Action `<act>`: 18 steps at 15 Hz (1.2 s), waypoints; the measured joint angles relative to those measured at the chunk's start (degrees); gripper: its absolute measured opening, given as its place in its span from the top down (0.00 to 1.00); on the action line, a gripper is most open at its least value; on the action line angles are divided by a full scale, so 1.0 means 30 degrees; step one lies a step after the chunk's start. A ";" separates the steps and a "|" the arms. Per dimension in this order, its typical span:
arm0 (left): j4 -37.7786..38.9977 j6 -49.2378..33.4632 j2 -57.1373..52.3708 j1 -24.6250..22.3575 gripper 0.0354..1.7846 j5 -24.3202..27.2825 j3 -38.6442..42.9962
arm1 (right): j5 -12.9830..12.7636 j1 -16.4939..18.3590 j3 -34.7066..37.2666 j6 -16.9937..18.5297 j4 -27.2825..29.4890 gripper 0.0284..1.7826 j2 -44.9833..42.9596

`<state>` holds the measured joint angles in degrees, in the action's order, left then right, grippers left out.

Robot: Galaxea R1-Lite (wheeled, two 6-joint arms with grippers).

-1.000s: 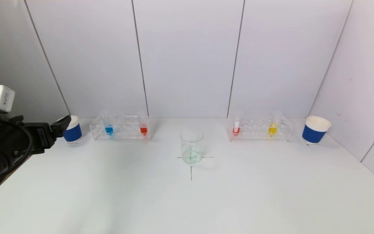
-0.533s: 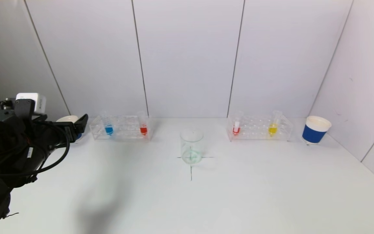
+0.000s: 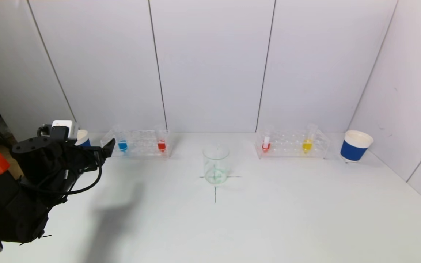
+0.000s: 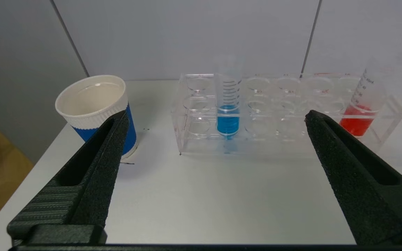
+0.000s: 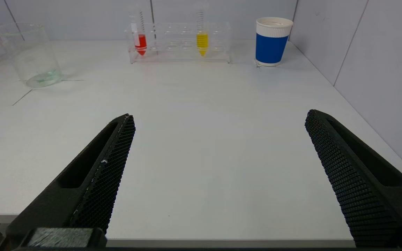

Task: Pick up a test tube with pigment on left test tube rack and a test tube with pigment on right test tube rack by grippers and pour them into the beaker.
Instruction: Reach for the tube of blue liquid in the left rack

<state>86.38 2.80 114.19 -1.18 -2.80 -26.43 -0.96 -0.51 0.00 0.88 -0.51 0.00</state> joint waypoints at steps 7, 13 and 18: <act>0.0264 0.0045 0.3279 -0.0589 0.01 0.2036 -0.2507 | 0.0000 0.0000 0.0000 0.0008 0.0000 0.01 0.0000; 0.0264 0.0110 0.4502 -0.0597 0.01 0.2101 -0.4226 | 0.0000 0.0000 0.0000 0.0016 0.0000 0.01 0.0000; 0.0264 0.0195 0.5587 -0.0597 0.01 0.2072 -0.5713 | 0.0000 0.0000 0.0000 0.0008 0.0000 0.01 0.0000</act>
<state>87.17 3.39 130.95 -2.97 3.41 -43.57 -0.96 -0.51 0.00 0.90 -0.51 0.00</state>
